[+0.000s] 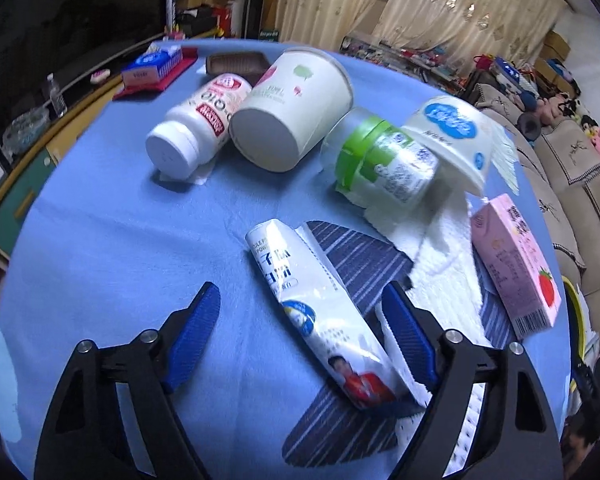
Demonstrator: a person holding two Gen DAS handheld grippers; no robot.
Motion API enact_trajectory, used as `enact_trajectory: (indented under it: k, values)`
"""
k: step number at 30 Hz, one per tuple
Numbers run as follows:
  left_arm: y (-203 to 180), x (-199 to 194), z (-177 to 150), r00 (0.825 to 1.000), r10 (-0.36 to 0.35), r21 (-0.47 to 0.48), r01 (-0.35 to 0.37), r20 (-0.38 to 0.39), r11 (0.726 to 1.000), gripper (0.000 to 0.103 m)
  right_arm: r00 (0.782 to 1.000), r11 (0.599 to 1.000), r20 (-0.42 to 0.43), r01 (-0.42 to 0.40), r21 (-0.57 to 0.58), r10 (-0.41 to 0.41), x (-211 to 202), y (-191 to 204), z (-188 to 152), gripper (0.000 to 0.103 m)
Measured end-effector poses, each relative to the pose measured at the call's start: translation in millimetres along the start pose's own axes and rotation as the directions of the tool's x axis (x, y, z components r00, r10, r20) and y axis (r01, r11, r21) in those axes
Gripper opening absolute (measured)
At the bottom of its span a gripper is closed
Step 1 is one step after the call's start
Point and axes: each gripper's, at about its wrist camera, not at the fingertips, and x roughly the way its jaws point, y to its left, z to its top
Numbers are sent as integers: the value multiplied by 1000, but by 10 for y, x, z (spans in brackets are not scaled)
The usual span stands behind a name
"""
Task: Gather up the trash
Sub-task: 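Grasp the white printed tube with the left gripper, then carry the tube over the yellow bin and open the left gripper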
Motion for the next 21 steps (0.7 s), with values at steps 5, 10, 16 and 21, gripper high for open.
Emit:
enact_trajectory:
  k: [5,10,16,21]
  values:
    - [9,83,89,1000,7,-5,-7,-2,1000,73,1000,1000,-8,-5,10,5,36,-37,-1,74]
    - [-20,54,61,1000,4,15,-4,3,1000,49,1000,1000,-12,-9,20,10,44,-76,-12,74]
    - [-6,-23,-28,1000,-30,40,30,-3,999,25,1000,999,1,-20,25,20,-17,-92,-6,74]
    - [-57,-280,-112,999,-37,86,34,39,996,25,1000,999,13,-27,26,27,-79,-89,8,74]
